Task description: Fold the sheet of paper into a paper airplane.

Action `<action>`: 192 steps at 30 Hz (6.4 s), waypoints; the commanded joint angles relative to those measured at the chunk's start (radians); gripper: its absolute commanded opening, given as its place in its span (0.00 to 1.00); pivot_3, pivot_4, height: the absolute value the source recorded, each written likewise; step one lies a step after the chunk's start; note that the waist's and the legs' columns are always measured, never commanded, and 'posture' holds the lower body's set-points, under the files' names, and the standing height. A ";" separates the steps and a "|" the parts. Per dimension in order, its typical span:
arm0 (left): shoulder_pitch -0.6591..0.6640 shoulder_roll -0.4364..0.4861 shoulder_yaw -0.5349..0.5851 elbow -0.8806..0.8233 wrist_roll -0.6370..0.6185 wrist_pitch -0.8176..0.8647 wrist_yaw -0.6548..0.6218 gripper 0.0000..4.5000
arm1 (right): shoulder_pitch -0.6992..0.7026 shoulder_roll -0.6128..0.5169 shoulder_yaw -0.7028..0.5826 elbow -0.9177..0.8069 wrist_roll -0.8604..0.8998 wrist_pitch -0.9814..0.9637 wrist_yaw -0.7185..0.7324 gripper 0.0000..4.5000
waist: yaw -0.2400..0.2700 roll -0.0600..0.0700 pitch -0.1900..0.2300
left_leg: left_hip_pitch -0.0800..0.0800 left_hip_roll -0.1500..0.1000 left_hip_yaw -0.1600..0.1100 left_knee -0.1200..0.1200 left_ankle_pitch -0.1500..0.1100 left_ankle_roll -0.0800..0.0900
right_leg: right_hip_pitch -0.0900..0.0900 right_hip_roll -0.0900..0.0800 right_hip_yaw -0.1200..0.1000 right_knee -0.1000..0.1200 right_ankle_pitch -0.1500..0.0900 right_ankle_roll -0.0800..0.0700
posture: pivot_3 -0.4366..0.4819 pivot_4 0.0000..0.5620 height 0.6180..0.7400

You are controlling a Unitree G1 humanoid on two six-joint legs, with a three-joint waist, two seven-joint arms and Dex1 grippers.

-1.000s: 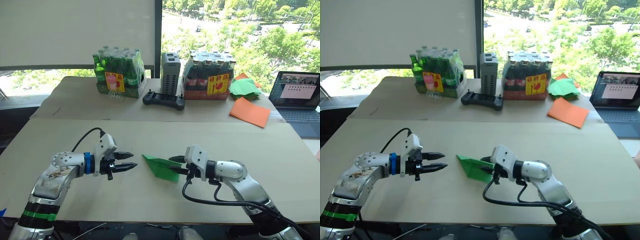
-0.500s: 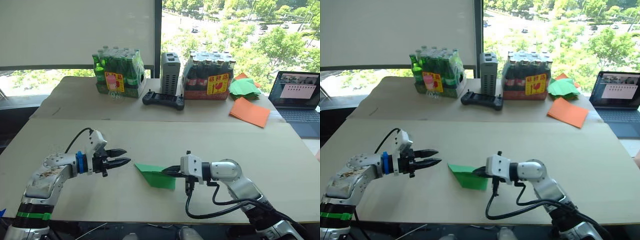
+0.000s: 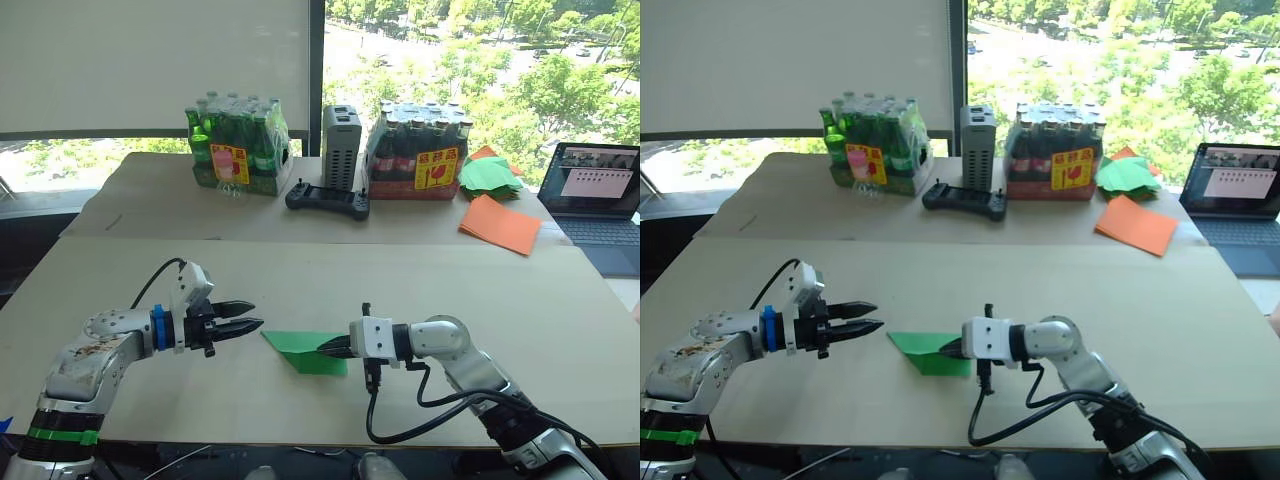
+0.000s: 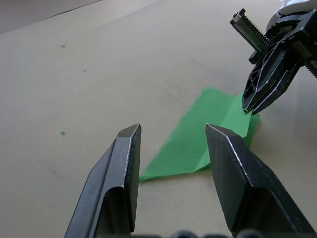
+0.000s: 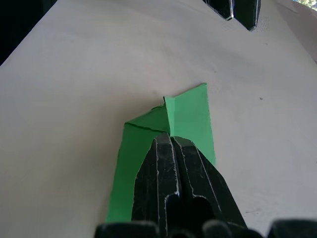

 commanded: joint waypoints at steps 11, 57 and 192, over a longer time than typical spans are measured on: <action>-0.070 -0.022 -0.043 0.033 -0.011 -0.050 -0.035 0.14 | 0.016 0.007 -0.093 -0.177 0.109 0.181 -0.024 0.36 | 0.003 0.000 0.000 | 0.000 0.000 0.000 0.000 0.000 0.000 | 0.000 0.000 0.000 0.000 0.000 0.000 | 0.48 0.27 1.00; -0.273 -0.142 -0.386 0.482 0.429 -0.543 -0.185 0.00 | 0.123 -0.098 -0.015 -0.307 -0.008 0.262 -0.136 0.30 | 0.005 0.000 0.000 | 0.000 -0.001 0.000 0.000 0.000 0.000 | 0.002 0.000 0.000 -0.001 0.000 0.000 | 0.48 0.27 1.00; -0.179 -0.108 -0.389 0.297 0.399 -0.437 -0.161 0.00 | 0.074 -0.027 -0.108 -0.248 0.059 0.584 -0.219 0.01 | 0.007 0.003 -0.005 | 0.014 0.000 0.000 -0.003 -0.001 0.001 | 0.017 0.000 0.000 -0.005 -0.007 0.010 | 0.48 0.27 1.00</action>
